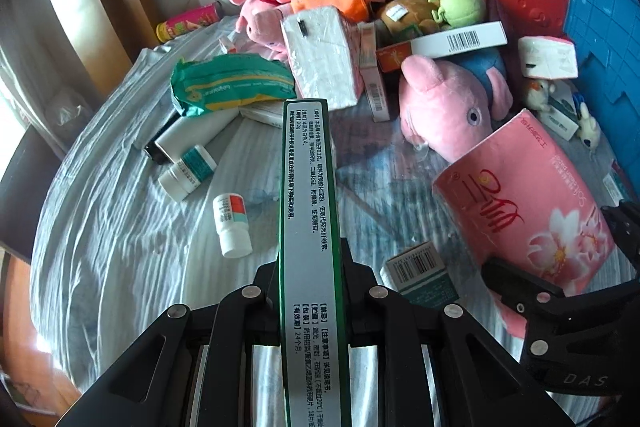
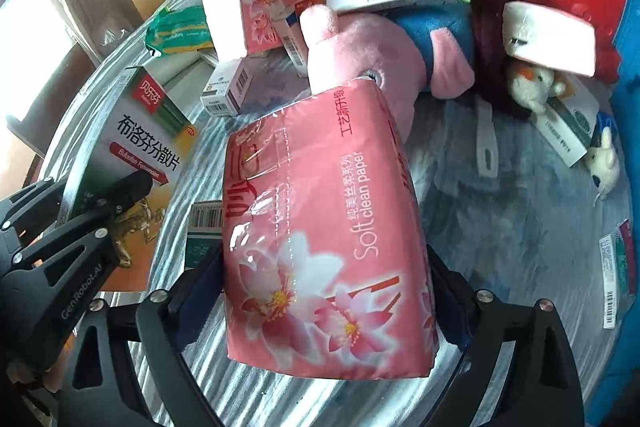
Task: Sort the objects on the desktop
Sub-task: 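Lift the ibuprofen box and pink tissue pack and carry both over the blue crate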
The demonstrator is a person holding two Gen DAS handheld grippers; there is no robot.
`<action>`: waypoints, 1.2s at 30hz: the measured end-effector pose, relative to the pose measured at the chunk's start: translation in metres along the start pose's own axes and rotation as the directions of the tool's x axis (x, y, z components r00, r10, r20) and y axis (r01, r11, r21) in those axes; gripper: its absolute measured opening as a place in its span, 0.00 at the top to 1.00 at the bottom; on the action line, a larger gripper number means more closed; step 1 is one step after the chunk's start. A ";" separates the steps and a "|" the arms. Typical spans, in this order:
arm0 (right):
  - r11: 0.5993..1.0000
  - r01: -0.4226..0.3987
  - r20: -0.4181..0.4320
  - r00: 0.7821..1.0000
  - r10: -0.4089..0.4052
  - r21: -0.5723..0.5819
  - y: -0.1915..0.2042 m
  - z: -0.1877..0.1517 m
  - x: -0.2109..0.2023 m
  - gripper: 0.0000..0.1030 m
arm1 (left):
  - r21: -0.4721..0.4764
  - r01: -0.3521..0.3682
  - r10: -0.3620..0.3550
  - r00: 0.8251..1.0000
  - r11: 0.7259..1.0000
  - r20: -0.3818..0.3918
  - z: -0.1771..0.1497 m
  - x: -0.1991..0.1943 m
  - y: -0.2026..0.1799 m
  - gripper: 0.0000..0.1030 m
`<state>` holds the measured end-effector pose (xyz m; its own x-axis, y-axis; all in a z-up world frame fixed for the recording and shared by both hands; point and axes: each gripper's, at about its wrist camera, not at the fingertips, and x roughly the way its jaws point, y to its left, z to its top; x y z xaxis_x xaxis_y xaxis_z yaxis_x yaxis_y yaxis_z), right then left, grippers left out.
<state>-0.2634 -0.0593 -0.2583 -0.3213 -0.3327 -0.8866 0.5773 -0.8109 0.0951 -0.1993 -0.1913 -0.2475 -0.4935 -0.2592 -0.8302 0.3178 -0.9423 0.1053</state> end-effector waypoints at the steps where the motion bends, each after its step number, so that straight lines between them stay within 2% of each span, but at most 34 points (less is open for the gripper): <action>1: 1.000 0.004 0.018 1.000 -0.004 -0.001 0.000 0.003 -0.008 0.10 | -0.005 0.000 0.000 1.000 1.000 0.014 0.002 -0.006 0.001 0.82; 10: 0.999 0.034 0.173 0.984 -0.031 -0.015 -0.003 0.008 -0.083 0.10 | -0.015 -0.006 0.009 0.989 1.000 0.150 0.018 -0.071 -0.007 0.82; 22: 0.997 0.048 0.349 0.937 -0.025 -0.057 -0.013 -0.010 -0.177 0.10 | -0.053 -0.079 0.090 0.959 0.995 0.269 0.006 -0.150 -0.040 0.82; 29: 0.990 0.136 0.442 0.887 -0.135 0.029 -0.018 -0.019 -0.228 0.10 | 0.002 -0.020 0.018 0.936 1.000 0.351 0.020 -0.184 -0.061 0.82; 36: 0.964 0.223 0.451 0.852 -0.264 0.143 -0.013 -0.023 -0.257 0.10 | 0.077 0.069 -0.093 0.922 0.995 0.376 0.030 -0.205 -0.073 0.82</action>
<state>-0.1713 0.0481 -0.0424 -0.7652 -0.2867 -0.5764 0.3779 -0.9249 -0.0417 -0.1456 -0.0753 -0.0692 -0.7892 -0.2311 -0.5690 0.2198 -0.9714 0.0896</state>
